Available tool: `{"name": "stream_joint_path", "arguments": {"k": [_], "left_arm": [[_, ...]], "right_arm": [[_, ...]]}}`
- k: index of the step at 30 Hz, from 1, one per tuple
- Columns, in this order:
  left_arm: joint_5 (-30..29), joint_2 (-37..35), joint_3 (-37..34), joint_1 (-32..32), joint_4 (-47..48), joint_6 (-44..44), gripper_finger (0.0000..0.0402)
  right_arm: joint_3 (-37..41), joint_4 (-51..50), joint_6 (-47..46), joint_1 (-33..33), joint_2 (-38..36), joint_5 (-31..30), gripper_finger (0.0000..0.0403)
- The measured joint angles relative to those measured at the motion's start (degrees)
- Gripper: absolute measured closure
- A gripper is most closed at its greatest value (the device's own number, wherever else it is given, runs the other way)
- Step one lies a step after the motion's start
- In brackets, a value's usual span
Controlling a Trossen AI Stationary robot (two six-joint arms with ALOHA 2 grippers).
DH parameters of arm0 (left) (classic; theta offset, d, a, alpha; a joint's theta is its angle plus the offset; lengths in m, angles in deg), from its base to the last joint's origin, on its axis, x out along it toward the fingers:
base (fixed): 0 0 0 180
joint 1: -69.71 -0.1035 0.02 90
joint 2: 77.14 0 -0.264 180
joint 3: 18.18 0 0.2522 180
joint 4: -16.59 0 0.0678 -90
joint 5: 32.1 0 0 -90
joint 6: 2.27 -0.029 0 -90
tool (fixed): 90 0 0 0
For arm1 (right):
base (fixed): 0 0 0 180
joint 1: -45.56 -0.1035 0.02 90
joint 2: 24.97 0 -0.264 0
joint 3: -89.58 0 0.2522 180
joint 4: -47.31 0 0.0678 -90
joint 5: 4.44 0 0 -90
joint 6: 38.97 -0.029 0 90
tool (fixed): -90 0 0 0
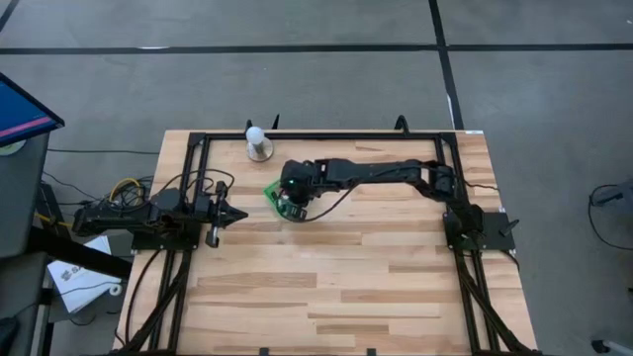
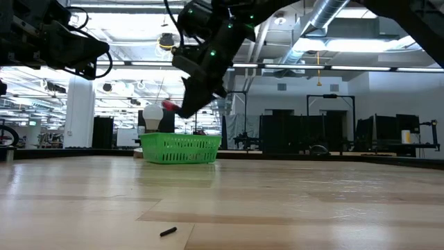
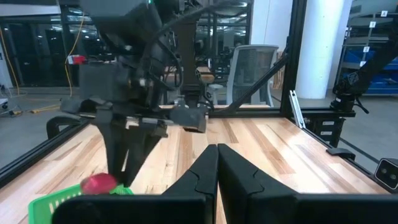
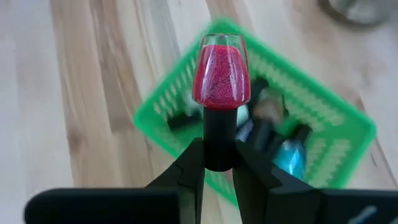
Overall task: Pick & Place Nail Polish
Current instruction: Put the dark pink nail polish bottle into the green bin
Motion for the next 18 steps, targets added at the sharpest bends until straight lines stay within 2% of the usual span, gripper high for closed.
{"name": "stream_joint_path", "arguments": {"k": [7, 18], "left_arm": [[0.0, 0.0, 0.0, 0.0, 0.0, 0.0, 0.0400], [0.0, 0.0, 0.0, 0.0, 0.0, 0.0, 0.0400]], "right_arm": [[-0.1, 1.3, -0.2, 0.0, 3.0, 0.0, 0.0351], [-0.1, 1.3, 3.0, 0.8, 3.0, -1.1, 0.0351]]}}
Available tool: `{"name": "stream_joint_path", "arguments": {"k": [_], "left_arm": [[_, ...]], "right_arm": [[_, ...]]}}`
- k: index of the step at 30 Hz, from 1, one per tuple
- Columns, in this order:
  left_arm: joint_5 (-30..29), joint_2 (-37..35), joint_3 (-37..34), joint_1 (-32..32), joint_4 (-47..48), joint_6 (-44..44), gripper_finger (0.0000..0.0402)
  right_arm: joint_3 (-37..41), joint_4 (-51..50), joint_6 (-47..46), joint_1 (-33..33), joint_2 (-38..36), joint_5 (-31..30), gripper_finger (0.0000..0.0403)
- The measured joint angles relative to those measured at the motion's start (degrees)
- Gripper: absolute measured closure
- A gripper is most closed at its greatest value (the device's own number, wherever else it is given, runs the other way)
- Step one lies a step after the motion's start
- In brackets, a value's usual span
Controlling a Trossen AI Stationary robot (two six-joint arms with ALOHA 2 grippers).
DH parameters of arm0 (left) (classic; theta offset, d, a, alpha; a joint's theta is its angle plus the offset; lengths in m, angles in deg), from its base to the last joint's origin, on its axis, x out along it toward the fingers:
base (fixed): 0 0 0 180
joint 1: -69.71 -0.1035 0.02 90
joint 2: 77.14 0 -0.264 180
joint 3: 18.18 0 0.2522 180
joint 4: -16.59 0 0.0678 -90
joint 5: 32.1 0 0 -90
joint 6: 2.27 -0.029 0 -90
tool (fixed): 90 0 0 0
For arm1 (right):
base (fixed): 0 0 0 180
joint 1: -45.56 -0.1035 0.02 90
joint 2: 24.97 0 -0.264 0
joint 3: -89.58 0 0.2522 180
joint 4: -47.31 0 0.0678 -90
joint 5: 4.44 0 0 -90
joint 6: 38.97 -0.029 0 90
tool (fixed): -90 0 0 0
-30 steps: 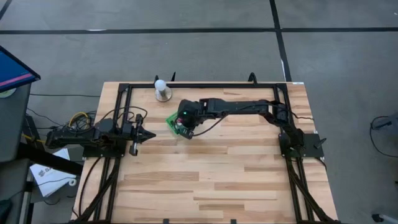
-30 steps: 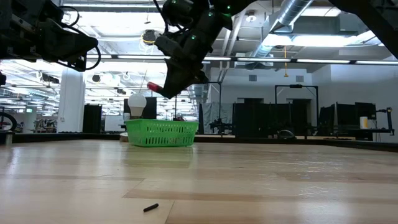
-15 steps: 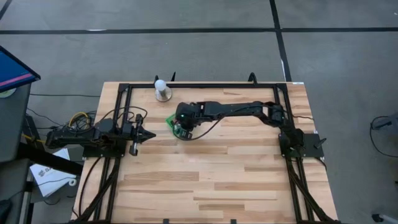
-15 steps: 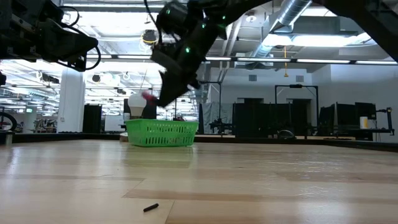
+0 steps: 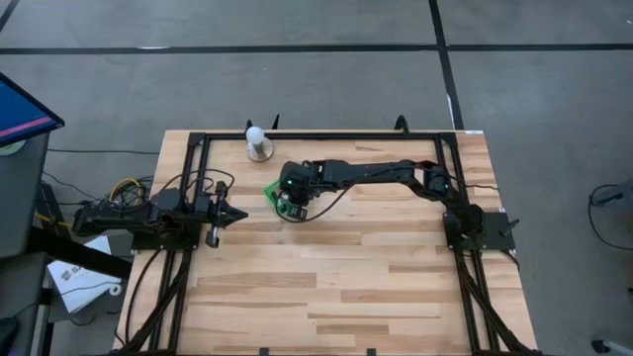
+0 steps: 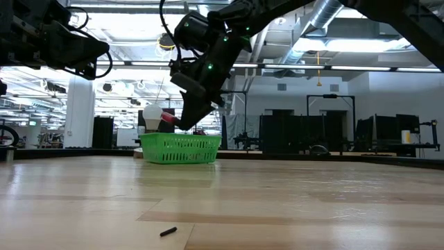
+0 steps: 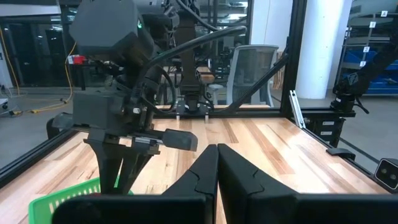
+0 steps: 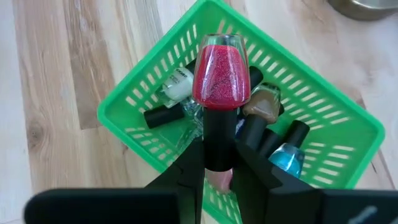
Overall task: Pick & Place Nail Polish
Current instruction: Put the dark pink nail polish bottle into the green bin
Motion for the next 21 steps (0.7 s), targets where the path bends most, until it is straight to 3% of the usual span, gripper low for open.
{"name": "stream_joint_path", "arguments": {"k": [21], "left_arm": [[0.0, 0.0, 0.0, 0.0, 0.0, 0.0, 0.0400]], "right_arm": [[0.0, 0.4, 5.5, 0.0, 1.5, -1.4, 0.0339]]}}
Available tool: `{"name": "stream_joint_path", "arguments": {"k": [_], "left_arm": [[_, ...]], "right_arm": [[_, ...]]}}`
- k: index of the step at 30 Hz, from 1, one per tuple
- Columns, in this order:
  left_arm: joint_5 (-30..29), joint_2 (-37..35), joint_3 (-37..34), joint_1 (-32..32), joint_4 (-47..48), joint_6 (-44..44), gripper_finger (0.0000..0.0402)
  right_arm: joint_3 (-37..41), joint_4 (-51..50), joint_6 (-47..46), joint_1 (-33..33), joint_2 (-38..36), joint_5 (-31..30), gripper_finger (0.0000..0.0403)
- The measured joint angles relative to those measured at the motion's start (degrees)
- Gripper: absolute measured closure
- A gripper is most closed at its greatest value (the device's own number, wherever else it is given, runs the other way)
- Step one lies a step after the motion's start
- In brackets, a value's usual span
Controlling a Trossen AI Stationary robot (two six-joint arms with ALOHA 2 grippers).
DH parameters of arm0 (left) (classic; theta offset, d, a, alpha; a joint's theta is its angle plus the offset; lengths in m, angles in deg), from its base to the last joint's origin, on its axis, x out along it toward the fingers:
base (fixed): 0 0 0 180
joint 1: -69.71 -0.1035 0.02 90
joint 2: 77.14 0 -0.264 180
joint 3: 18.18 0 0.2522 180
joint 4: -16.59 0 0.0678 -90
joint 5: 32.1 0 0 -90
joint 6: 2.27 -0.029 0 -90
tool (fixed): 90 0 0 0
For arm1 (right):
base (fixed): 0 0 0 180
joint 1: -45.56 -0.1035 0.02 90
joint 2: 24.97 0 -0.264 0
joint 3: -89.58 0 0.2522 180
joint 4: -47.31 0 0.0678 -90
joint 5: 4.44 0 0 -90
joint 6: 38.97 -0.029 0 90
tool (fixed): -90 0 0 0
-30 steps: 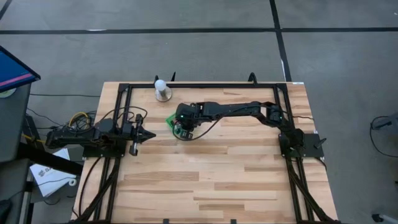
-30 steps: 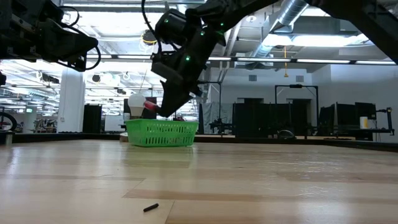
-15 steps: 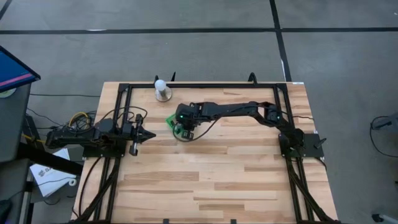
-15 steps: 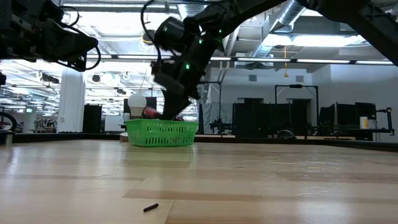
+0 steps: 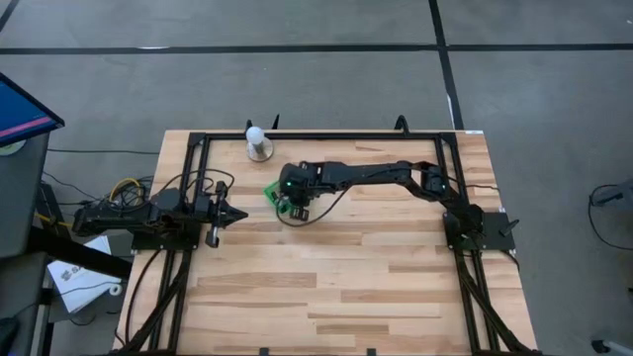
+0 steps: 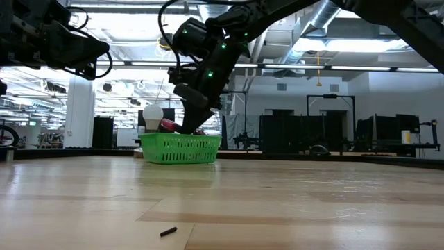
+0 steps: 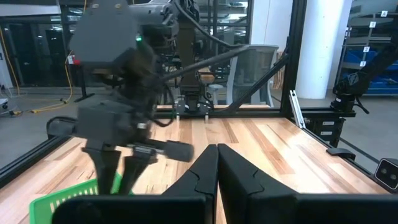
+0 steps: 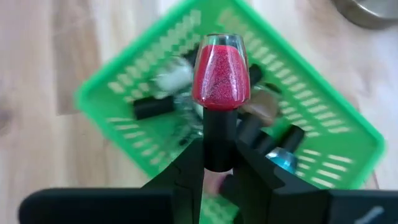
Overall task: Pick & Place Nail Polish
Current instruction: Put the dark pink nail polish bottle into the green bin, then return to Home Position
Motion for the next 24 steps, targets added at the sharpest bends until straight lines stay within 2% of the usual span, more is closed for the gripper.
{"name": "stream_joint_path", "arguments": {"k": [15, 18, 21, 24], "left_arm": [[0.0, 0.0, 0.0, 0.0, 0.0, 0.0, 0.0400], [0.0, 0.0, 0.0, 0.0, 0.0, 0.0, 0.0400], [0.0, 0.0, 0.0, 0.0, 0.0, 0.0, 0.0400], [0.0, 0.0, 0.0, 0.0, 0.0, 0.0, 0.0400]], "right_arm": [[0.0, 0.1, 4.8, -0.7, 0.0, 0.1, 0.0300], [-0.3, -0.4, 2.2, -0.6, -0.1, 0.1, 0.0288], [-3.5, -1.5, -1.6, -0.3, -0.4, 0.9, 0.0279], [-9.1, -4.3, -0.5, 0.0, -2.3, 5.5, 0.0279]]}}
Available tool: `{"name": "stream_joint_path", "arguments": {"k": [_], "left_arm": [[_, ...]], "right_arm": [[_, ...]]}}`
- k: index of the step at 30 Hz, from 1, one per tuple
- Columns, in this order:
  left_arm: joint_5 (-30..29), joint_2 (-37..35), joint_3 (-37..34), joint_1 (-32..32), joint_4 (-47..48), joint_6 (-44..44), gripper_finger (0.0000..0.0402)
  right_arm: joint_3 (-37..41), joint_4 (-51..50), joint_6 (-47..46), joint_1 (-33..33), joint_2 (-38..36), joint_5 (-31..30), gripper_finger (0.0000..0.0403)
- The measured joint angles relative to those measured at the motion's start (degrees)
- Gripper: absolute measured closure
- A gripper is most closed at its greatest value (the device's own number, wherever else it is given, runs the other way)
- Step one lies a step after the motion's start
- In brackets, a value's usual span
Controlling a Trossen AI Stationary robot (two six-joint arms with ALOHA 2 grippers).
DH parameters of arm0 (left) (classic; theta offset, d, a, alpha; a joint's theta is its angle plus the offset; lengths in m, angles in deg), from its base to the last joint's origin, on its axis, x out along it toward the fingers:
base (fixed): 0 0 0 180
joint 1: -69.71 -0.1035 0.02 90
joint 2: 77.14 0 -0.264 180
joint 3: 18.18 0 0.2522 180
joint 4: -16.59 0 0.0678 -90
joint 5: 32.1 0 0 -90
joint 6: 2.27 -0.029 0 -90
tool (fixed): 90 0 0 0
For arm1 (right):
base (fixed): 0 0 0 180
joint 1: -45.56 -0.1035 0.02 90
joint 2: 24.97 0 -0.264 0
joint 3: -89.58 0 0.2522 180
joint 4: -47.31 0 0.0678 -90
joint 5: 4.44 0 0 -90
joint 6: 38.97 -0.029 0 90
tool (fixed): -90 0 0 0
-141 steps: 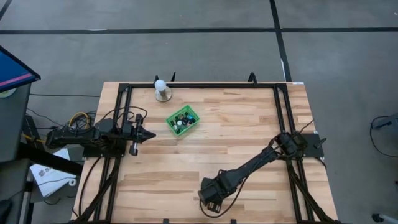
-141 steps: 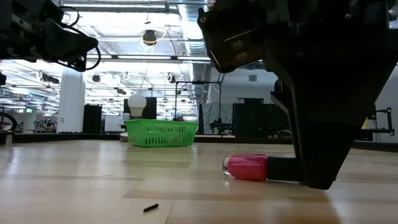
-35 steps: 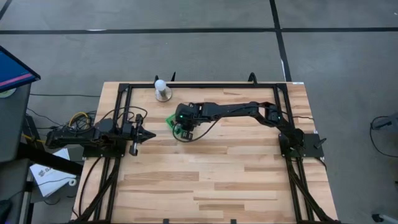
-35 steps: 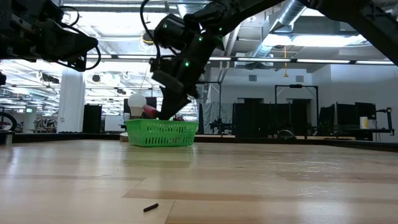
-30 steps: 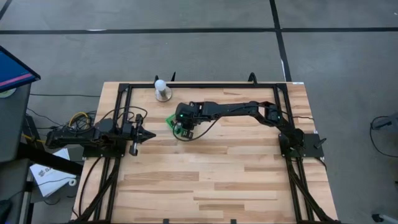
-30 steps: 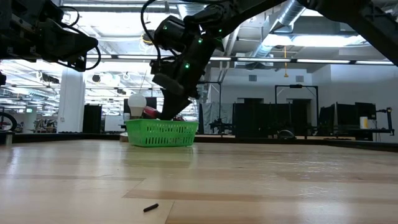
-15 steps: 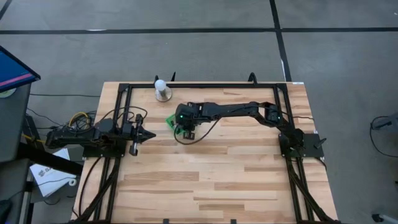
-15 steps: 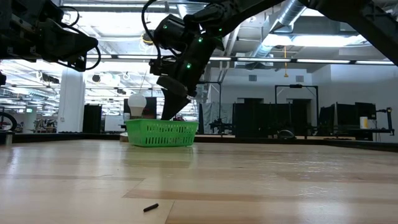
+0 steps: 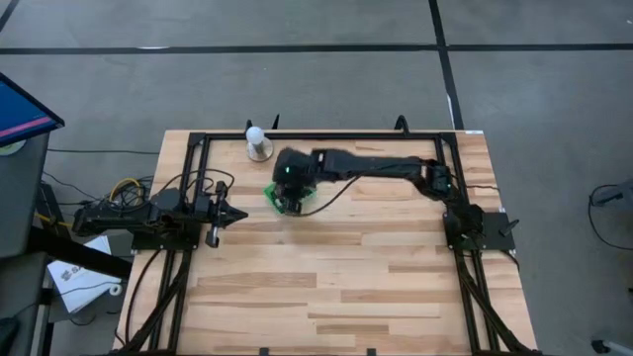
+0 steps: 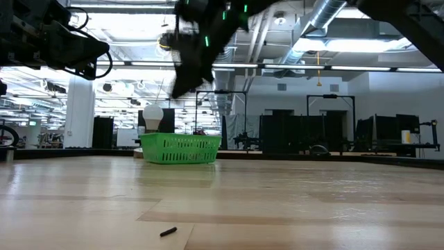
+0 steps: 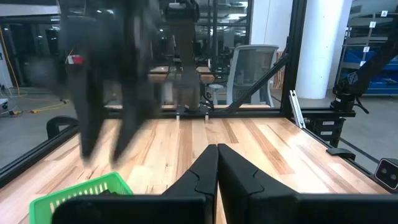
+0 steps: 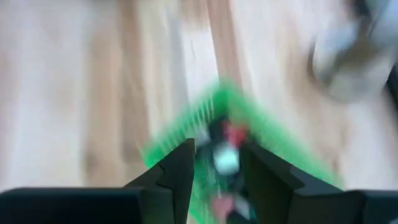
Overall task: Pick & Place Nail Polish
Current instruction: Return to Home Position
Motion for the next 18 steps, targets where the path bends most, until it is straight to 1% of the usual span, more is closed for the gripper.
{"name": "stream_joint_path", "arguments": {"k": [3, 5, 9, 12, 14, 16, 18], "left_arm": [[0.0, 0.0, 0.0, 0.0, 0.0, 0.0, 0.0400], [0.0, 0.0, 0.0, 0.0, 0.0, 0.0, 0.0400], [0.0, 0.0, 0.0, 0.0, 0.0, 0.0, 0.0400], [0.0, 0.0, 0.0, 0.0, 0.0, 0.0, 0.0400], [0.0, 0.0, 0.0, 0.0, 0.0, 0.0, 0.0400], [0.0, 0.0, 0.0, 0.0, 0.0, 0.0, 0.0400], [0.0, 0.0, 0.0, 0.0, 0.0, 0.0, 0.0400]], "right_arm": [[-5.8, -3.6, 2.7, 0.0, -3.3, 4.3, 0.0287], [-8.9, -4.2, 4.8, 0.0, -6.4, 6.3, 0.0297], [-10.0, -7.0, 8.2, 0.1, -17.4, 6.7, 0.0320], [-7.9, -10.4, 9.9, 0.7, -26.7, 6.6, 0.0340], [-5.3, -14.5, 9.9, 1.3, -32.9, 6.5, 0.0355], [-0.9, -15.3, 8.6, 1.9, -39.1, 6.5, 0.0374], [5.7, -15.3, 7.1, 2.5, -46.0, 6.4, 0.0393]]}}
